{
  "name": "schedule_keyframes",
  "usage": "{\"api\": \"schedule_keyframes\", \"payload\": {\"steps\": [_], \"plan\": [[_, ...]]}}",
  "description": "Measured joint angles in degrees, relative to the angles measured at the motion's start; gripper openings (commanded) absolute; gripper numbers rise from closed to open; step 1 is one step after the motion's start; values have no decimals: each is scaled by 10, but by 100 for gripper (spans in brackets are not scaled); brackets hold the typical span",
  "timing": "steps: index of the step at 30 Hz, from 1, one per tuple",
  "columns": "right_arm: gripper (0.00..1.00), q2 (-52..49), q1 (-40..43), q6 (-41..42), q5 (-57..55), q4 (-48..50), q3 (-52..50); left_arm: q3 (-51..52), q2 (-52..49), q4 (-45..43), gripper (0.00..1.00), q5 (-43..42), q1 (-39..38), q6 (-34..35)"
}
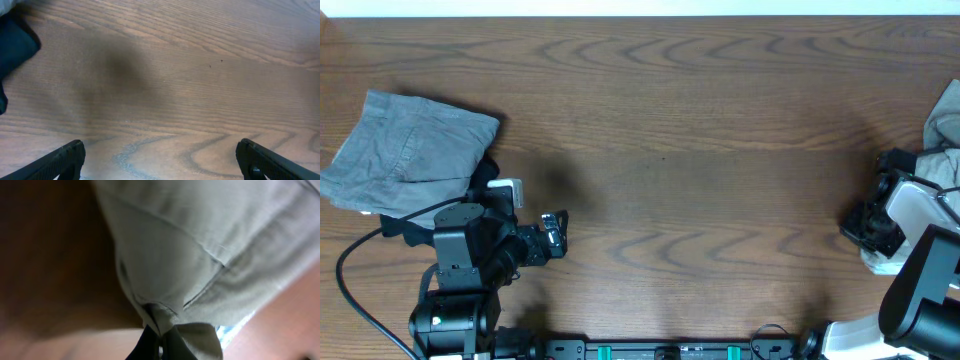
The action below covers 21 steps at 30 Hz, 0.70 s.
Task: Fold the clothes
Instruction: 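Reach the right gripper to the khaki shorts and grasp them, then drag the khaki shorts with the right gripper toward table center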
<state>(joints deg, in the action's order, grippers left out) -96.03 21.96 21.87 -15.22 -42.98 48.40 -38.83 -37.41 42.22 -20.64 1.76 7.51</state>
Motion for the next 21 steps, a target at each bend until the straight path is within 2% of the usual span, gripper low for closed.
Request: {"api": "schedule_keyframes", "payload": {"steps": [4, 9, 13, 14, 16, 18, 20, 21], "plan": [[2, 14, -31, -72, 130, 12, 7, 0, 0, -1, 98, 0, 0, 0], [3, 50, -133, -145, 355, 52, 12, 0, 0, -6, 98, 0, 0, 0], [4, 104, -217, -141, 469, 156, 24, 0, 0, -9, 98, 0, 0, 0], [5, 125, -248, -129, 492, 209, 30, 0, 0, -9, 98, 0, 0, 0], [16, 150, -285, -110, 517, 280, 36, 0, 0, -9, 98, 0, 0, 0], [38, 174, -318, -90, 532, 346, 43, 0, 0, -10, 98, 0, 0, 0], [55, 197, -339, -70, 535, 376, 50, 0, 0, -11, 98, 0, 0, 0], [58, 208, -343, -62, 534, 381, 51, 0, 0, -11, 98, 0, 0, 0]]}}
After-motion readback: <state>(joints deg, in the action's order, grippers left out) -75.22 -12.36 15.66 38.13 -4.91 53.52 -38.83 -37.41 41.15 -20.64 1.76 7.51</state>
